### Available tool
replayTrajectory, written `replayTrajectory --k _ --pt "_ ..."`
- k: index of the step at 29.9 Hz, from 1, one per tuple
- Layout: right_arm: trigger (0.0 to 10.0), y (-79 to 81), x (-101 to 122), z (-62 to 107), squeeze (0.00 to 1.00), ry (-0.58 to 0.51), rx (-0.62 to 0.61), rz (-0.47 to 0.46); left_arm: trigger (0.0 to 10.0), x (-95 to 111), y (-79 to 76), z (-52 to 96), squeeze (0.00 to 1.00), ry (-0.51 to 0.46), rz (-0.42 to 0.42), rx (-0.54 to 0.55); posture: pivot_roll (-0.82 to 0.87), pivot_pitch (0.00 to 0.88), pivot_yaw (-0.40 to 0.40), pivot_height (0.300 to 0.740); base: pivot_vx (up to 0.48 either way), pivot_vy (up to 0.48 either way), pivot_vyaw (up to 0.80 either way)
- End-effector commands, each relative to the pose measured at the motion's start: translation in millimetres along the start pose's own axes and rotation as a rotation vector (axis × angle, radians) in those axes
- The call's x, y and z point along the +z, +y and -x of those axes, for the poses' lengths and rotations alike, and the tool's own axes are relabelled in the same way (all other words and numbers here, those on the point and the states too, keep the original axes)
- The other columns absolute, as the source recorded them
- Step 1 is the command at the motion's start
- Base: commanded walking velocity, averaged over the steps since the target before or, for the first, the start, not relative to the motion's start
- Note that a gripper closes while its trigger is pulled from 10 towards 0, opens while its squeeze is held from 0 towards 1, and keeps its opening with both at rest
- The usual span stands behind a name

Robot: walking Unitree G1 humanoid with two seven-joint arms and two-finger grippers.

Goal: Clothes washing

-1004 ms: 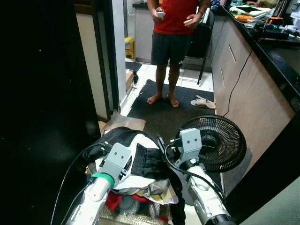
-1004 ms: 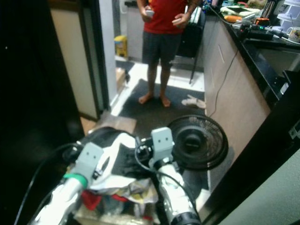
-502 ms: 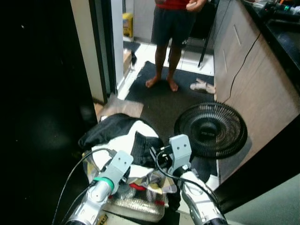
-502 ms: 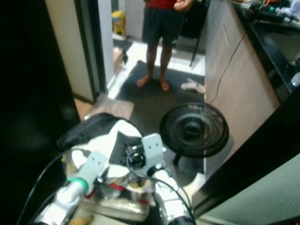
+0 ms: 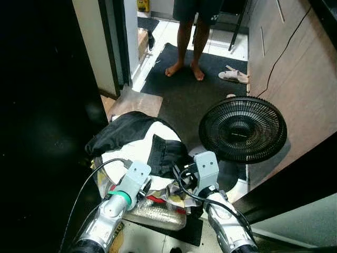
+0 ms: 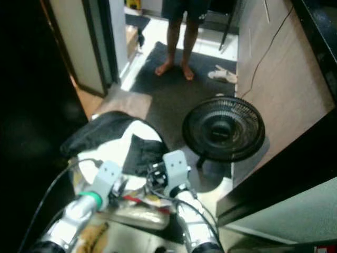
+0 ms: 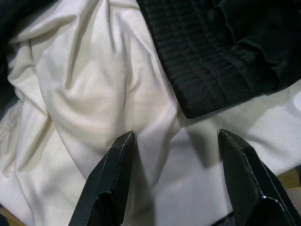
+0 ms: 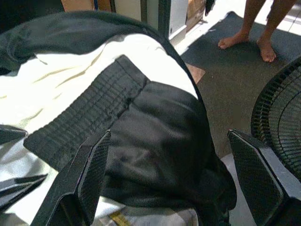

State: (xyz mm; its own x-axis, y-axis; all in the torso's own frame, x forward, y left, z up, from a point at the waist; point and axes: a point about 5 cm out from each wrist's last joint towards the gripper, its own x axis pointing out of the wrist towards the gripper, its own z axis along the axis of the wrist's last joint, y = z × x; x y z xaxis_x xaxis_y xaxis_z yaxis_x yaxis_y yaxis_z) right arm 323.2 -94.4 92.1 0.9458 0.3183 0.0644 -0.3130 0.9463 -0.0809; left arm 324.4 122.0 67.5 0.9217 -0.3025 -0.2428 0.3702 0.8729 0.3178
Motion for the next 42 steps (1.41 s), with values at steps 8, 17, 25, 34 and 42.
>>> replayTrajectory --k 8,17,25,34,42 --pt "10.0 -4.8 17.4 -1.7 0.00 -0.067 -0.019 -0.014 10.0 -5.9 10.9 2.8 0.00 0.029 0.062 0.083 0.03 0.309 0.002 0.740 0.000 0.000 0.00" --pt "10.0 -27.4 58.0 -12.8 0.00 -0.201 -0.071 0.003 10.0 69.6 32.7 2.6 0.00 -0.249 0.158 0.064 0.02 0.288 0.002 0.740 0.000 0.000 0.00" --pt "10.0 -40.2 42.8 -4.6 0.00 -0.144 -0.106 0.036 10.0 74.6 2.1 -11.2 0.00 -0.222 0.123 -0.060 0.01 0.282 0.003 0.740 0.000 0.000 0.00" --pt "10.0 -60.1 37.6 3.4 0.00 -0.101 -0.165 0.068 10.0 75.1 -29.2 -30.0 0.00 -0.109 0.034 -0.167 -0.03 0.277 0.019 0.740 0.000 0.000 0.00" --pt "10.0 -62.0 33.5 8.1 0.00 -0.091 -0.176 0.069 10.0 46.9 -29.1 -23.1 0.00 -0.026 0.035 -0.177 -0.02 0.282 0.023 0.740 0.000 0.000 0.00"
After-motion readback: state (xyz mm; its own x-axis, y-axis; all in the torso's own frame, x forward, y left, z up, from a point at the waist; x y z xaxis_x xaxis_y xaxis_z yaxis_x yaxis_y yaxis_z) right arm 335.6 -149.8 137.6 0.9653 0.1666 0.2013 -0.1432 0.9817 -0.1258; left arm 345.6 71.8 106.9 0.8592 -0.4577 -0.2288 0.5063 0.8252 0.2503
